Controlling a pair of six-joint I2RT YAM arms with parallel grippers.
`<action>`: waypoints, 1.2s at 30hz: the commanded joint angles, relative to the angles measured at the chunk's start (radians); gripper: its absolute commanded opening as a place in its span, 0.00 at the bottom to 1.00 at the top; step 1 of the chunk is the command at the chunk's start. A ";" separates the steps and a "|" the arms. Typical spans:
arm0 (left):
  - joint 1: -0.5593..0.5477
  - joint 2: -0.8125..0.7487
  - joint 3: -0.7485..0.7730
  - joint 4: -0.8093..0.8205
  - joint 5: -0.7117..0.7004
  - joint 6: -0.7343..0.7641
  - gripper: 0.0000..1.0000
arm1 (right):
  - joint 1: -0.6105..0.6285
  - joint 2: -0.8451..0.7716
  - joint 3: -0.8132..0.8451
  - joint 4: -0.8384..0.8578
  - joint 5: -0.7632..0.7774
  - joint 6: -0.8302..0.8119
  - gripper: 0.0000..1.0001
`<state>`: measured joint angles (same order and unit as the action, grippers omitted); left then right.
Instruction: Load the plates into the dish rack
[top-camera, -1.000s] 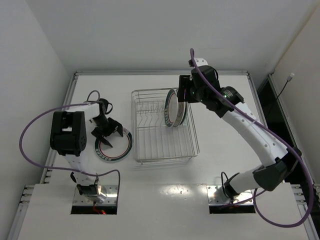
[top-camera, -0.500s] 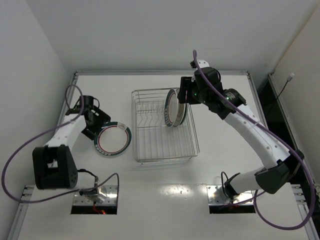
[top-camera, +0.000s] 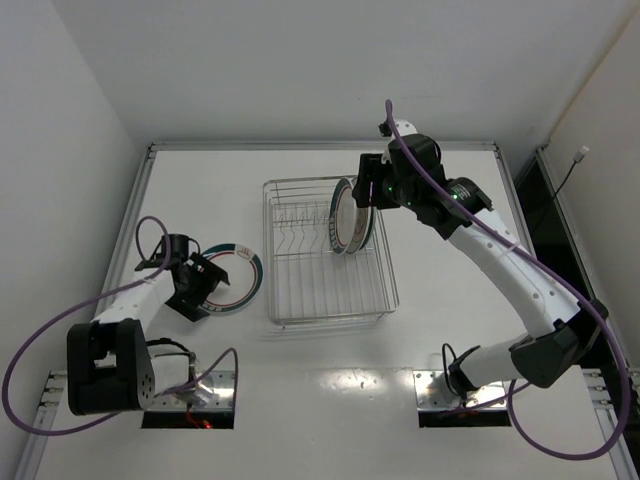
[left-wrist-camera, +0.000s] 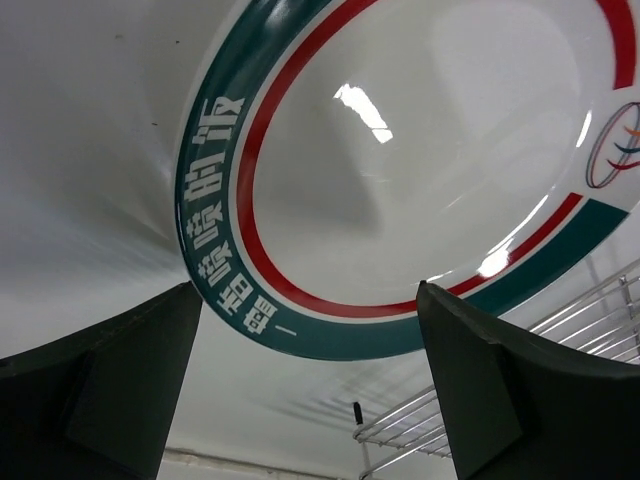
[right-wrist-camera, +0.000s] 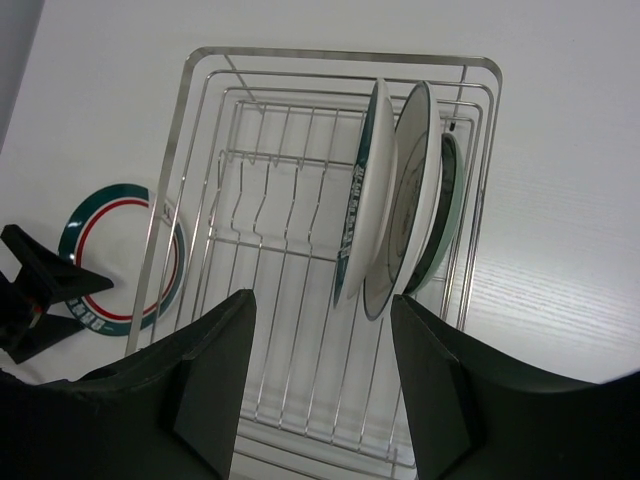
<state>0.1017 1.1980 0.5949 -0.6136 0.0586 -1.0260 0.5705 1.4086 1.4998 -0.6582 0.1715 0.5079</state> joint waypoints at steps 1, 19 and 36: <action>0.007 0.037 -0.035 0.072 0.056 -0.032 0.87 | -0.006 -0.011 -0.001 0.040 -0.015 0.001 0.54; 0.104 0.244 0.118 0.164 0.078 0.039 0.00 | -0.024 -0.039 -0.010 0.029 -0.006 0.001 0.54; 0.224 -0.003 0.491 0.196 0.396 0.161 0.00 | -0.153 -0.148 -0.367 0.606 -0.628 0.196 0.76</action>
<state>0.3290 1.2652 1.0431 -0.5114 0.2367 -0.8566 0.4450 1.2999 1.2133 -0.3809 -0.1791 0.5911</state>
